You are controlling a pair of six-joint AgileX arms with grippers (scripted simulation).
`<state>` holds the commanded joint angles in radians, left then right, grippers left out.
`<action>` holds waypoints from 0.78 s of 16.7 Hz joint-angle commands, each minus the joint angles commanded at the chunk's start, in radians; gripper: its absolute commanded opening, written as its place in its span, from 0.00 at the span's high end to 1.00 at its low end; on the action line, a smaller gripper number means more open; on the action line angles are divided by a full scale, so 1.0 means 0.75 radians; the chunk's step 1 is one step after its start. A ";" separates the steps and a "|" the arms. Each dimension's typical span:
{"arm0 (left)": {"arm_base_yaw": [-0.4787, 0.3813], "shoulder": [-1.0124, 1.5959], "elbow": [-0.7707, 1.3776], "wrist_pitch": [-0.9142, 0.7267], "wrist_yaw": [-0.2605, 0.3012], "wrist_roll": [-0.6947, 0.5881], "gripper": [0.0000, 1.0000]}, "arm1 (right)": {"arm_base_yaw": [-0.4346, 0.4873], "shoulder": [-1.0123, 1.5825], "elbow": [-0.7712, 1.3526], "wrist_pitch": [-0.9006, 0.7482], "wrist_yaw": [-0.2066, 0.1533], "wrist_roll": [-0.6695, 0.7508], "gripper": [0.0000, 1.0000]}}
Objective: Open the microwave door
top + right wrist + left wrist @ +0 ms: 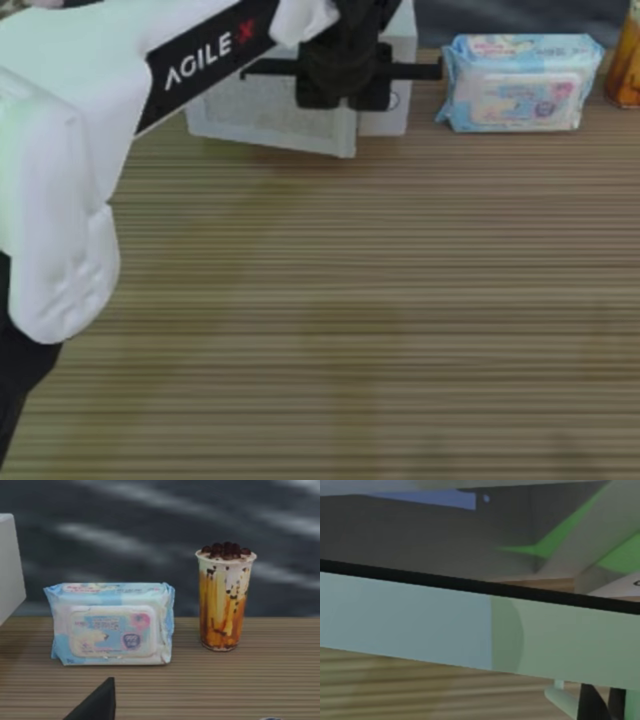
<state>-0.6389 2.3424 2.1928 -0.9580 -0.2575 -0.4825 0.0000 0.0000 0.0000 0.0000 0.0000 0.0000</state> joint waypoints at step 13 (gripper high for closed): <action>0.023 -0.160 -0.264 0.139 0.059 0.136 1.00 | 0.000 0.000 0.000 0.000 0.000 0.000 0.00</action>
<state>-0.6214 2.2221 1.9947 -0.8537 -0.2132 -0.3804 0.0000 0.0000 0.0000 0.0000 0.0000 0.0000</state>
